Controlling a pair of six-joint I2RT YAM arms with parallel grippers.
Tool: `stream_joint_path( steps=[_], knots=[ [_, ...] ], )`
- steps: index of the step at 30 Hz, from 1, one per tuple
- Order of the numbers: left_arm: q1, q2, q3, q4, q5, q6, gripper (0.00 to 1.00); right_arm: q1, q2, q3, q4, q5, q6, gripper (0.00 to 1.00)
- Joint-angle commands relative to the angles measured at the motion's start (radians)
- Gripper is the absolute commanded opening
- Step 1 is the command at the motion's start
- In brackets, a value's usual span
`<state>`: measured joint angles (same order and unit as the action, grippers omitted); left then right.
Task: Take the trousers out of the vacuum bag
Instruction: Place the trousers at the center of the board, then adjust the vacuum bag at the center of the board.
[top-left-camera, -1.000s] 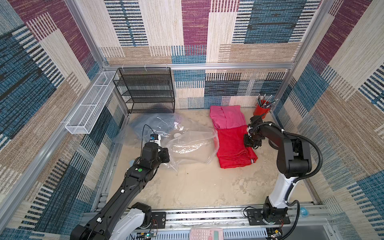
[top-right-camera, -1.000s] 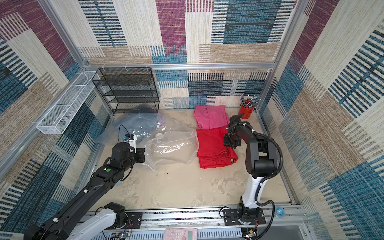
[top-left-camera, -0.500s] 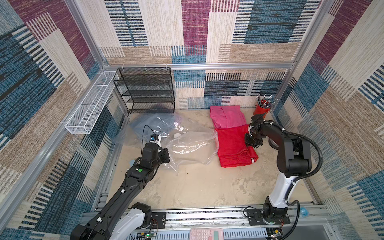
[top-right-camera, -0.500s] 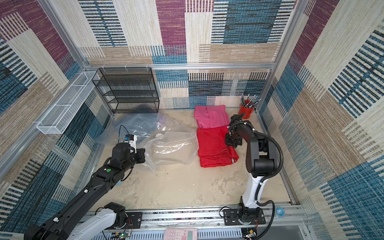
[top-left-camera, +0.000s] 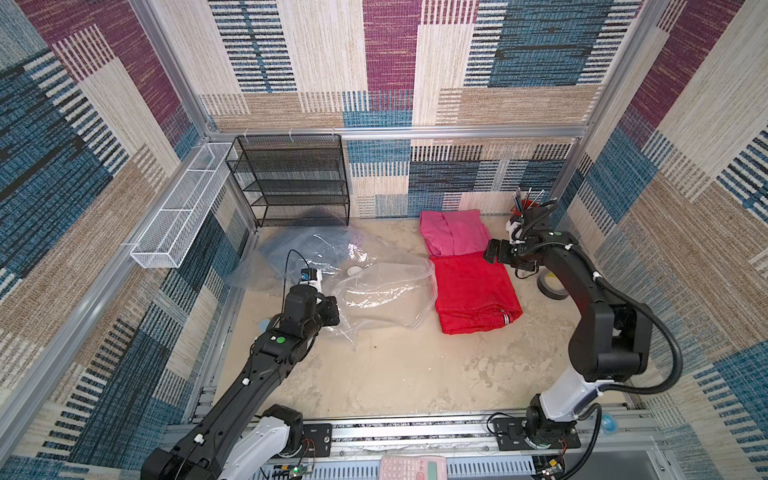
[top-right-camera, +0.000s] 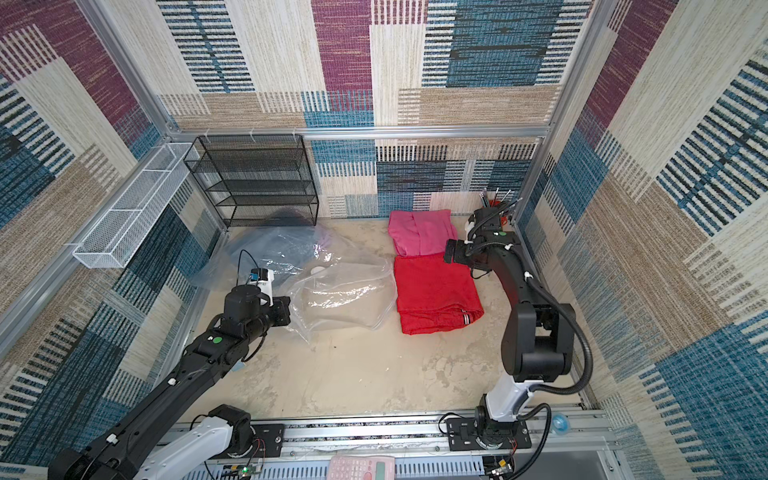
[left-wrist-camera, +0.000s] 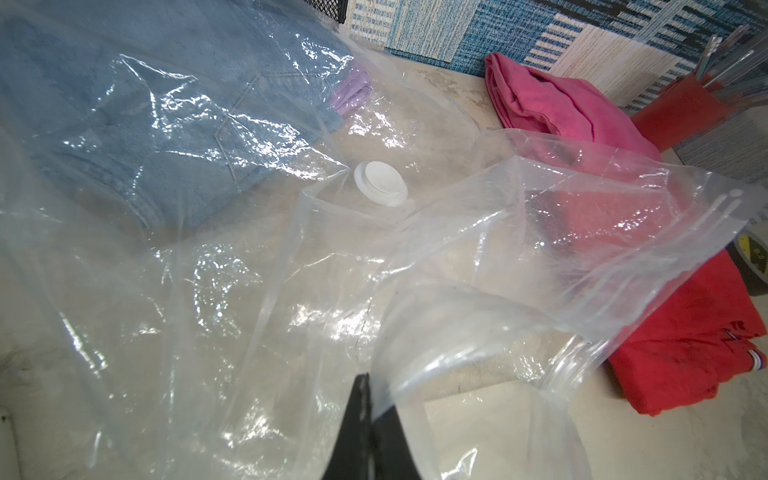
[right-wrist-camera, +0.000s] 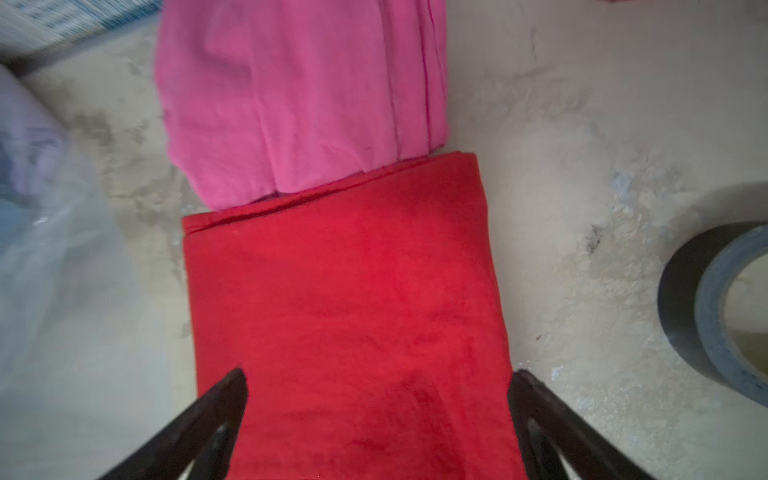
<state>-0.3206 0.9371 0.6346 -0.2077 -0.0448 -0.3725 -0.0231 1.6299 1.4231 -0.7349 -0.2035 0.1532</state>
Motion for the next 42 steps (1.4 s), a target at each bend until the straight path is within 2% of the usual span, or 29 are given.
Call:
stream_joint_path(
  steps=[1,4,5,7,11,14,17,20,23,28,32,37,42],
  knots=[
    [0.001,-0.004,0.016,-0.008,0.015,-0.016,0.00,0.000,-0.180,-0.094,0.200,-0.154,0.066,1.00],
    [0.000,-0.013,0.007,0.000,0.030,-0.016,0.00,0.002,-0.413,-0.333,0.500,-0.349,0.169,0.99],
    [0.001,-0.019,0.003,0.007,0.041,-0.011,0.00,0.002,-0.489,-0.436,0.644,-0.389,0.228,0.99],
    [0.001,-0.030,-0.006,0.011,0.048,-0.013,0.00,0.004,-0.594,-0.567,0.802,-0.397,0.313,1.00],
    [0.001,-0.054,-0.010,-0.005,0.070,-0.021,0.00,0.042,-0.680,-0.664,0.861,-0.394,0.381,1.00],
    [0.000,-0.074,-0.022,0.000,0.146,-0.006,0.00,0.130,-0.716,-0.691,0.842,-0.360,0.390,0.98],
    [0.000,-0.105,-0.030,-0.007,0.214,-0.004,0.00,0.255,-0.740,-0.733,0.858,-0.295,0.429,0.91],
    [0.000,-0.136,-0.025,-0.037,0.239,-0.013,0.00,0.359,-0.751,-0.805,0.933,-0.238,0.508,0.78],
    [-0.002,-0.158,-0.018,-0.073,0.239,-0.022,0.00,0.467,-0.752,-0.855,0.981,-0.186,0.556,0.70],
    [-0.011,-0.155,-0.020,-0.082,0.246,-0.039,0.00,0.672,-0.728,-0.955,1.108,-0.053,0.665,0.68],
    [-0.023,-0.155,-0.001,-0.111,0.235,-0.046,0.00,0.786,-0.621,-0.960,1.182,0.023,0.695,0.66],
    [-0.037,-0.174,0.025,-0.187,0.182,-0.048,0.00,0.838,-0.458,-0.939,1.274,0.058,0.767,0.60],
    [-0.056,-0.188,0.038,-0.264,0.152,-0.061,0.00,0.898,-0.285,-0.899,1.372,0.149,0.801,0.59]
  ],
)
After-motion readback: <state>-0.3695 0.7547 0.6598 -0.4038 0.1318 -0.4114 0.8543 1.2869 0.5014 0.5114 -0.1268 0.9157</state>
